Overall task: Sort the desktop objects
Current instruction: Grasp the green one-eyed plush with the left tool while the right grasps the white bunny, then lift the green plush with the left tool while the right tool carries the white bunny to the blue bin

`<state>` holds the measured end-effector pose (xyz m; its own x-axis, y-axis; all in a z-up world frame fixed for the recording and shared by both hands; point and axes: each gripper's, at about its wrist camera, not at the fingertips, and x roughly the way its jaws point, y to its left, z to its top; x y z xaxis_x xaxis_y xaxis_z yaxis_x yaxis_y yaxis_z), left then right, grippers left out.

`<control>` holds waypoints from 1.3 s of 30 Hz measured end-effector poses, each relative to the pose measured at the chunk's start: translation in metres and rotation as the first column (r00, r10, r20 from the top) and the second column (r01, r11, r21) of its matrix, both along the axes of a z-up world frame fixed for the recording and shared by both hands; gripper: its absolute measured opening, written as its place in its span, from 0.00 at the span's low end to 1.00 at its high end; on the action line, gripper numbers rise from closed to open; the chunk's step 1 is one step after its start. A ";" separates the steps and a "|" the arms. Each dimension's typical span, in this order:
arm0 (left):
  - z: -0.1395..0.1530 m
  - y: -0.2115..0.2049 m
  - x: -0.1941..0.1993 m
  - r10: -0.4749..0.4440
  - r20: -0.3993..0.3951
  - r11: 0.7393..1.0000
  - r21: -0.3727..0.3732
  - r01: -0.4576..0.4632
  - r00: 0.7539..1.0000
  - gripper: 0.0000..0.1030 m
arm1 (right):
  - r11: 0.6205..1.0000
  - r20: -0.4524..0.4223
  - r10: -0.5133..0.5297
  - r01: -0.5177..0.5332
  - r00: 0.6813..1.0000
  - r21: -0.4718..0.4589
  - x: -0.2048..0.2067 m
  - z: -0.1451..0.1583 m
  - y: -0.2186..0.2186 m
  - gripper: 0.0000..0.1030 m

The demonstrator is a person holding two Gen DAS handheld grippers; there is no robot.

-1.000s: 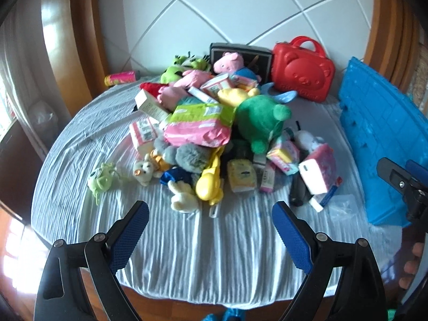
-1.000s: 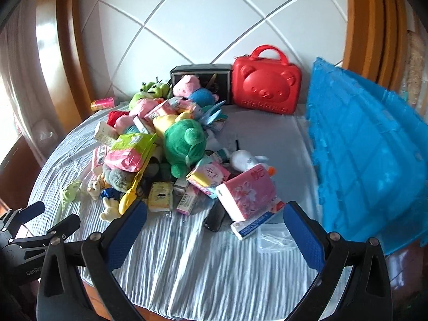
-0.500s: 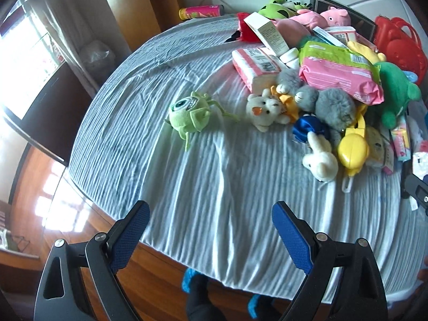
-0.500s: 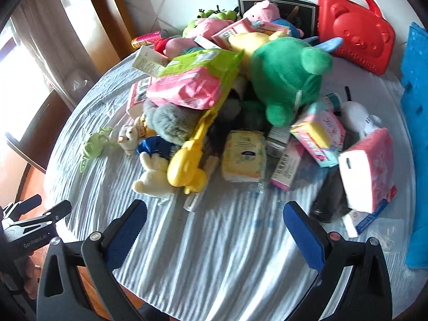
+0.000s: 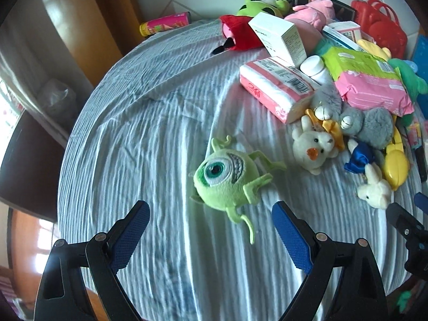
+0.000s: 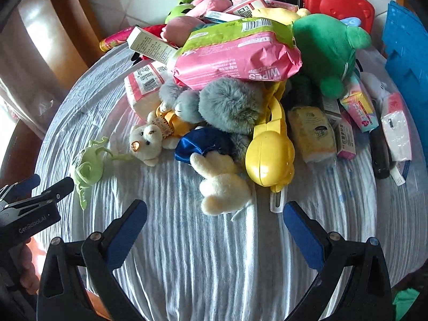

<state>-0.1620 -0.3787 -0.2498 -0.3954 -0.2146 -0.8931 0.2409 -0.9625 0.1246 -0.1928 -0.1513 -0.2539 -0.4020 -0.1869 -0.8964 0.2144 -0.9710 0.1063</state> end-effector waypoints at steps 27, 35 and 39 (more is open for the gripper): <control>-0.035 0.040 -0.018 -0.110 0.048 0.993 0.057 0.108 0.993 0.59 | 0.997 0.068 -0.048 0.044 0.997 0.057 -0.018 -0.045 -0.016 0.51; 0.014 0.043 0.000 -0.166 -0.056 0.985 0.048 0.169 0.985 0.59 | 0.998 -0.035 -0.061 0.062 0.998 0.025 0.013 0.009 -0.016 0.51; 0.040 0.040 0.010 -0.197 -0.119 0.978 0.050 0.204 0.973 0.59 | 0.997 -0.098 -0.073 0.075 0.992 0.014 0.034 0.040 -0.018 0.51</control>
<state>-0.1525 -0.3390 -0.2093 -0.5233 -0.0664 -0.8496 0.0512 -0.9976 0.0464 -0.1592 -0.1688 -0.2137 -0.4999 -0.1378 -0.8551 0.1501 -0.9861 0.0711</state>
